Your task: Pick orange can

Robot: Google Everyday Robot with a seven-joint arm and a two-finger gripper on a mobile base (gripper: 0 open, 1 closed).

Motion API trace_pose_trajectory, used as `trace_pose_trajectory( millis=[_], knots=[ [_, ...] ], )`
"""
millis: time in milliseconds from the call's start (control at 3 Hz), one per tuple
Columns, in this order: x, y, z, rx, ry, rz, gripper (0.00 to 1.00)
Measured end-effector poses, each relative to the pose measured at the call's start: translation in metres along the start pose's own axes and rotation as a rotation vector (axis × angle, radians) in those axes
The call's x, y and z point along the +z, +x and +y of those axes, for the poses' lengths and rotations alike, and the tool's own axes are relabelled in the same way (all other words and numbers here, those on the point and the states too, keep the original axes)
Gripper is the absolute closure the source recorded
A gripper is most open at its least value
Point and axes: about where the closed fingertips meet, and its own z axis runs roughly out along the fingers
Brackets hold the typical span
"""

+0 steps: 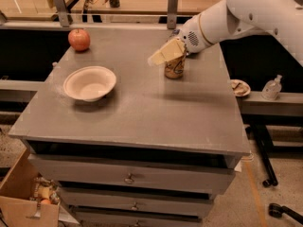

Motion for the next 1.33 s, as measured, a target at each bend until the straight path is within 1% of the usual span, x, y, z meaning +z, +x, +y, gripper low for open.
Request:
trace_pose_trajectory(
  millis=[667, 1000, 1333],
  knots=[
    [0.008, -0.001, 0.003, -0.007, -0.019, 0.004, 0.65],
    [-0.009, -0.006, -0.002, -0.015, 0.002, -0.015, 0.88],
    [-0.042, -0.013, -0.010, -0.029, 0.047, -0.055, 1.00]
  ],
)
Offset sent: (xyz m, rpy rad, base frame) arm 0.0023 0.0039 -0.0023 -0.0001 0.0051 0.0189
